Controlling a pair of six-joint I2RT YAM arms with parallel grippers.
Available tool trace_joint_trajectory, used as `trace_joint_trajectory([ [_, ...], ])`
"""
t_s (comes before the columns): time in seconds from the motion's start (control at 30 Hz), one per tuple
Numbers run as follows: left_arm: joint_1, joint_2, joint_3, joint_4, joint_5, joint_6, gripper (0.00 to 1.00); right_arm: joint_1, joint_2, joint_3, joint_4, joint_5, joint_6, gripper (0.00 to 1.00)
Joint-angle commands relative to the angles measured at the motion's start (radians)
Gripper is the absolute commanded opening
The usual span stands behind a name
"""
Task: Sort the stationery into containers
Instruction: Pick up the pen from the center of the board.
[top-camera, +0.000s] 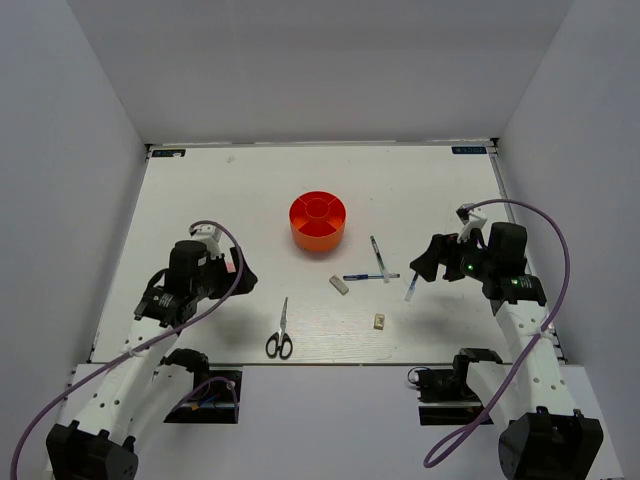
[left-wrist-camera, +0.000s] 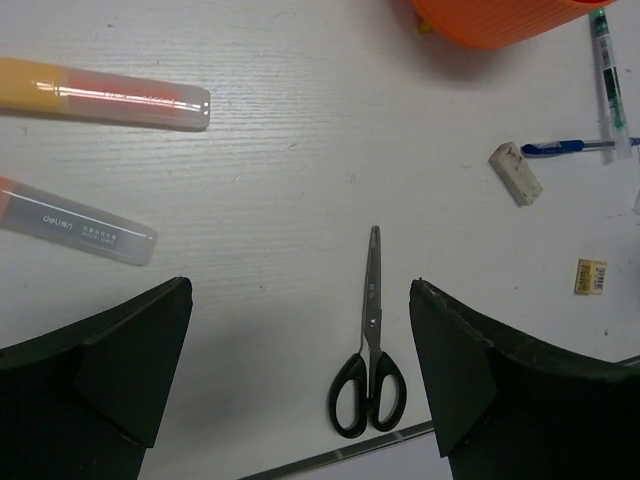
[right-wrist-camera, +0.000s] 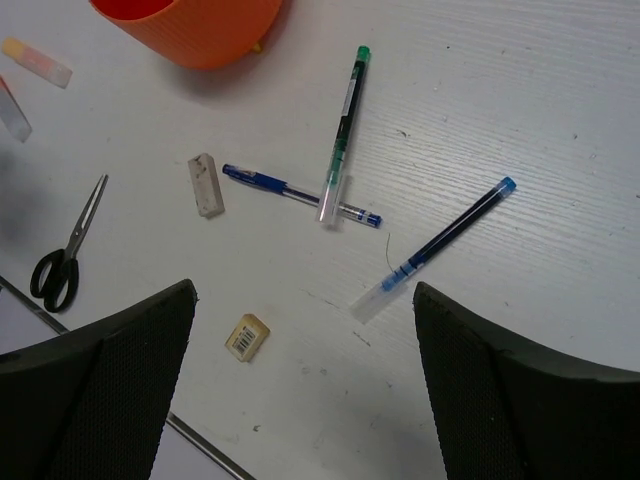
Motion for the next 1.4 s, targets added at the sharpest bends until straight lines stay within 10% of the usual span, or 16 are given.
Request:
trace_joint_trajectory([
  [0.0,0.003,0.025,0.041,-0.035,-0.046,-0.057,1.0,0.001,-0.012,0.018,0.01,0.024,0.004,0.9],
  [0.2,0.002,0.066,0.047,-0.044,-0.103,-0.138,0.96,-0.004,-0.004,-0.009,-0.02,-0.031,-0.134,0.88],
  [0.27,0.003,0.089,0.057,-0.044,-0.112,-0.17,0.79,-0.001,0.011,-0.003,-0.049,-0.057,-0.2,0.1],
  [0.33,0.002,0.128,0.07,-0.049,-0.173,-0.221,0.37,-0.002,0.033,0.003,-0.065,-0.046,-0.196,0.0],
  [0.37,0.008,0.138,0.085,-0.069,-0.196,-0.276,0.08,0.001,0.037,0.011,-0.066,-0.042,-0.194,0.0],
  [0.4,0.013,0.166,0.09,-0.07,-0.203,-0.325,0.03,0.001,0.048,0.017,-0.069,-0.034,-0.196,0.15],
  [0.47,0.04,0.211,0.102,-0.072,-0.207,-0.417,0.06,0.002,0.077,0.049,-0.109,-0.034,-0.211,0.9],
  [0.5,0.074,0.264,0.113,-0.058,-0.195,-0.498,0.41,0.004,0.093,0.06,-0.132,-0.034,-0.22,0.91],
  [0.7,0.152,0.437,0.174,-0.061,-0.207,-0.652,0.65,0.004,0.061,0.058,-0.14,-0.02,-0.239,0.89],
  [1.37,0.189,0.846,0.429,-0.176,-0.364,-0.787,0.66,0.002,-0.001,0.073,-0.175,-0.019,-0.24,0.89],
])
